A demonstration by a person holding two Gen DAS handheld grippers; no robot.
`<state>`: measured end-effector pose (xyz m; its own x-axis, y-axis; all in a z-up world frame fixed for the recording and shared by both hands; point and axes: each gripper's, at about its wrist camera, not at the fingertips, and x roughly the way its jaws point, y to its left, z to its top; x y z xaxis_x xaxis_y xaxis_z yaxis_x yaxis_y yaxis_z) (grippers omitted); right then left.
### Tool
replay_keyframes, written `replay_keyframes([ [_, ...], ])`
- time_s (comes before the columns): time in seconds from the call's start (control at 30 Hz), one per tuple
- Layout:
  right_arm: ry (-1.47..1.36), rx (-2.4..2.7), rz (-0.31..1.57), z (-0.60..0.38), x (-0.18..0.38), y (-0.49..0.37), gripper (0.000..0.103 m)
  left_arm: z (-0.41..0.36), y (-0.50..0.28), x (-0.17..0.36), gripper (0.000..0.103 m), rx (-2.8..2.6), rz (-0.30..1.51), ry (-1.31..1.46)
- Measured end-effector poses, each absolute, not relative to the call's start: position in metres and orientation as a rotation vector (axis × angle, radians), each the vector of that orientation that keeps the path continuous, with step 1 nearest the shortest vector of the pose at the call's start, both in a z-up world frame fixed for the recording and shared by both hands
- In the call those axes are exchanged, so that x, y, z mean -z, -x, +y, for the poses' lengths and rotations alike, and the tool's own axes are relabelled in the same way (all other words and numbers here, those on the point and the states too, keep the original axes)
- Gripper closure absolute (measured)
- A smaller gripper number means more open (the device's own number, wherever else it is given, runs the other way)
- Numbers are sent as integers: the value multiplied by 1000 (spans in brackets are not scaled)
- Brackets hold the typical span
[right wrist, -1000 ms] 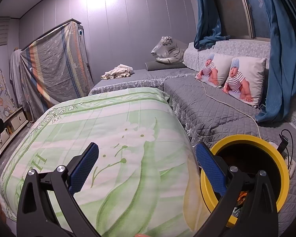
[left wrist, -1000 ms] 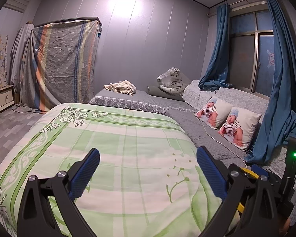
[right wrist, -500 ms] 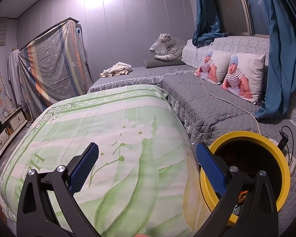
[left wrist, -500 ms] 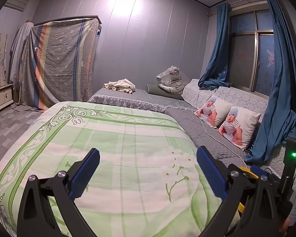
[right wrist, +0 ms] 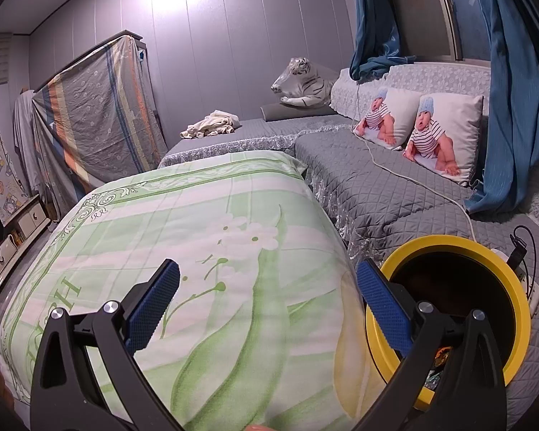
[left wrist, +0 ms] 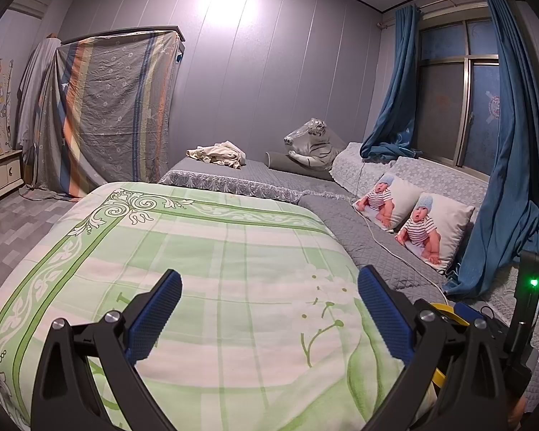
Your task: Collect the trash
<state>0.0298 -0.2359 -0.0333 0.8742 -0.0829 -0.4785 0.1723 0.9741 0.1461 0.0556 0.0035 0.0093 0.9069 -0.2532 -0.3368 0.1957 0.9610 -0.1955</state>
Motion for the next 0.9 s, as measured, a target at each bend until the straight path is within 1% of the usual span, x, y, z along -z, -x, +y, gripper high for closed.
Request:
replay_keyframes([
  [0.9, -206, 139, 503, -238, 42, -34, 9, 1, -57, -7, 8, 237, 374, 151],
])
